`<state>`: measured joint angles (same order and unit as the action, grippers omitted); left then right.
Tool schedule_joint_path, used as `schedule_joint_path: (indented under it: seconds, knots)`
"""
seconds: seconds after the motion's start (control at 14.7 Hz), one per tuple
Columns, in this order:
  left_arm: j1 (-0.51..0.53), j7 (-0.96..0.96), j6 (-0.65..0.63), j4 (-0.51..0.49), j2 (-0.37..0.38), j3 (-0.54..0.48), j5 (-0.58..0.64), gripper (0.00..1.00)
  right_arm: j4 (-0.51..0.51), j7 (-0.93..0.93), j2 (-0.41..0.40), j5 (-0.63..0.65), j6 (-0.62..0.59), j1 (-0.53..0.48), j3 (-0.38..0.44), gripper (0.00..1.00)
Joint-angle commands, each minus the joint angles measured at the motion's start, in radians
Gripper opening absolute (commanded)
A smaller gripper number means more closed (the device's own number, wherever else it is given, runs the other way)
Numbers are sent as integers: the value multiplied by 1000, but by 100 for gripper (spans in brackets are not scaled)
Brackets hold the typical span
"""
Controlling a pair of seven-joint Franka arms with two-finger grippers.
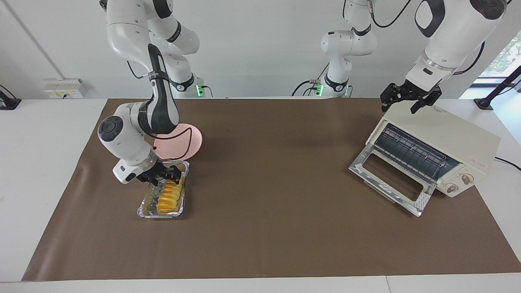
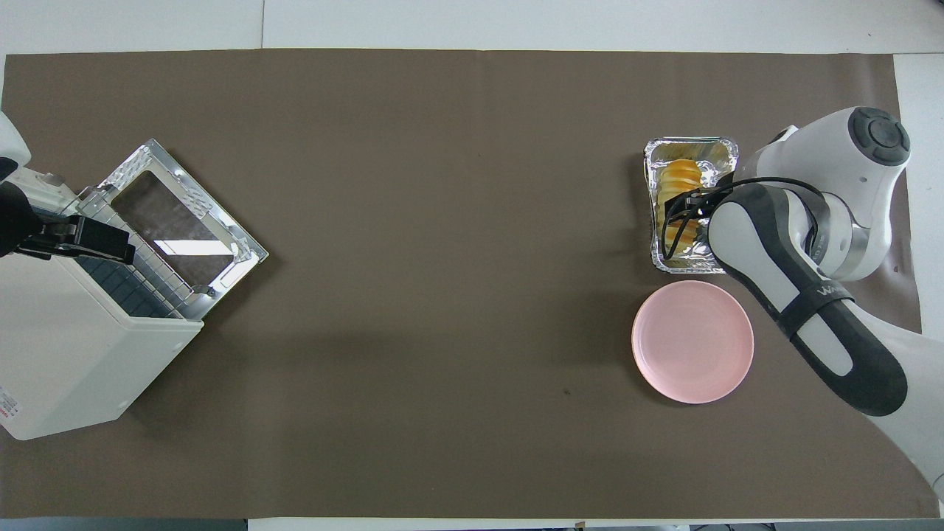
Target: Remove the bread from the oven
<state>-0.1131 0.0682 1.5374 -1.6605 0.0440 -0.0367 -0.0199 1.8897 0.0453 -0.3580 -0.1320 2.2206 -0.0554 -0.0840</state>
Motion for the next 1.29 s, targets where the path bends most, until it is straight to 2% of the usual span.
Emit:
schedule_joint_path:
  seconds: [0.0, 0.14, 0.2, 0.27, 0.34, 0.48, 0.54, 0.95, 1.23]
  knots:
    - [7, 7, 9, -10, 16, 3, 1, 100, 32, -25, 24, 12, 27, 5, -5, 88]
    - [7, 7, 9, -10, 16, 3, 1, 100, 35, -24, 22, 12, 33, 5, -5, 88]
    - [7, 7, 9, -10, 16, 3, 1, 100, 35, -21, 19, 12, 39, 5, -5, 84]
    - [7, 7, 9, -10, 16, 3, 1, 100, 40, -21, 19, 11, 48, 3, -5, 71]
    - [7, 7, 9, -10, 16, 3, 1, 100, 46, -21, 19, 12, 51, 3, -5, 48]
    - [7, 7, 9, -10, 16, 3, 1, 100, 48, -22, 20, 11, 51, 3, -5, 9]
    - [7, 7, 9, -10, 16, 3, 1, 100, 46, -22, 20, 11, 50, 5, -5, 0]
    - [7, 7, 7, -10, 16, 3, 1, 100, 11, -25, 27, 9, 1, 3, -3, 0]
    - [7, 7, 9, -10, 16, 3, 1, 100, -118, -24, 68, 20, -221, 3, 3, 0]
